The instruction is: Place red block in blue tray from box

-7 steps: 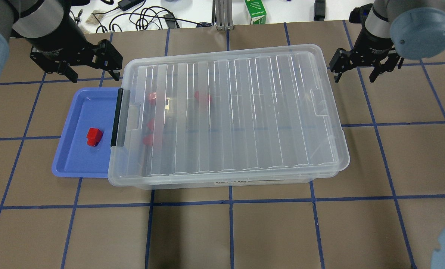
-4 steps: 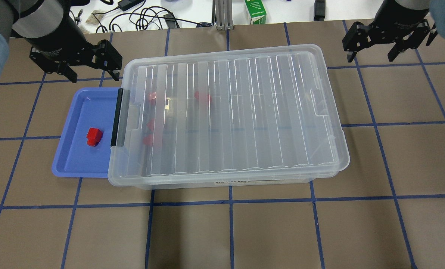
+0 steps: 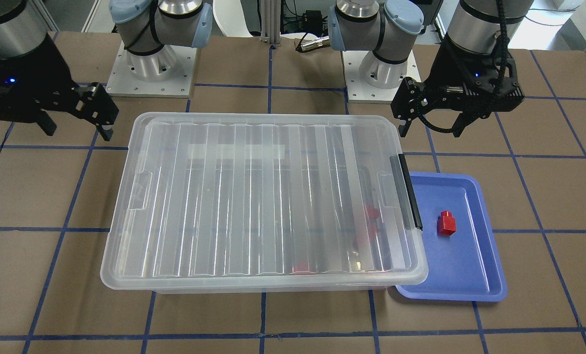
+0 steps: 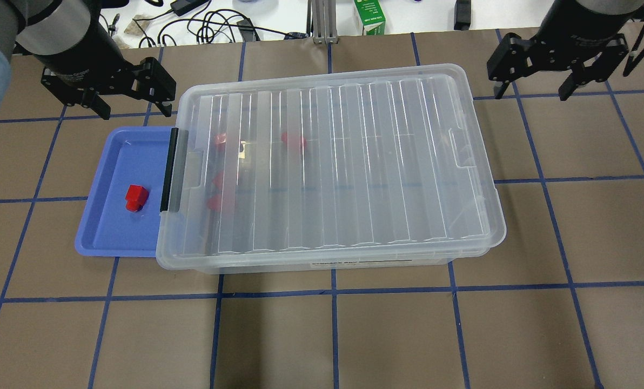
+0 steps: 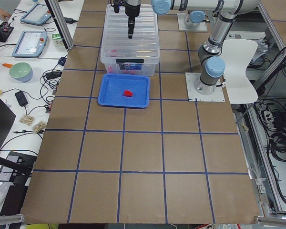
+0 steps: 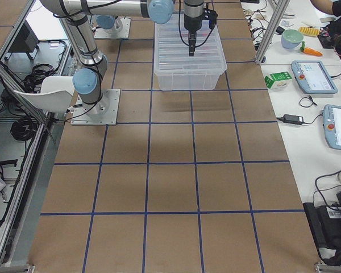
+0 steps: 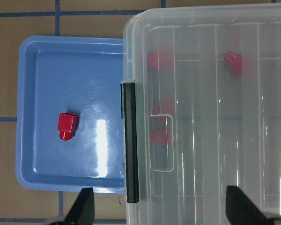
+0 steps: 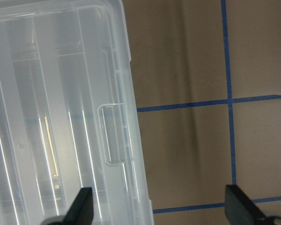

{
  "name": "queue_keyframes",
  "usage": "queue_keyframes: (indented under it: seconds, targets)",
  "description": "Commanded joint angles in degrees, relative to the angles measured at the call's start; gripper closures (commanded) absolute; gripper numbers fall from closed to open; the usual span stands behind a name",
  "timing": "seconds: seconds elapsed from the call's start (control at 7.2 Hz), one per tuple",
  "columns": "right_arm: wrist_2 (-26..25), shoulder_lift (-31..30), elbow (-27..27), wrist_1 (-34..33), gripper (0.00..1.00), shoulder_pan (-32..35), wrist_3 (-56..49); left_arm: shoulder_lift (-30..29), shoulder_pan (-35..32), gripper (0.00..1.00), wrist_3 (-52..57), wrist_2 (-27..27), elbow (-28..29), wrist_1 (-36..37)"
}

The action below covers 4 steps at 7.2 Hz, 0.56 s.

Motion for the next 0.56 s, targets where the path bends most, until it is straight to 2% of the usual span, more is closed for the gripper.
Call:
queue_keyframes:
  seconds: [0.0,0.42]
  targets:
    - [0.2,2.0,-1.1,-0.2,0.0,5.5,6.8,0.0,0.0,0.0,0.0,-0.1,0.0,0.0]
    - [0.0,2.2,-1.4,-0.4,0.0,5.5,6.3,0.0,0.0,0.0,0.0,0.0,-0.1,0.0]
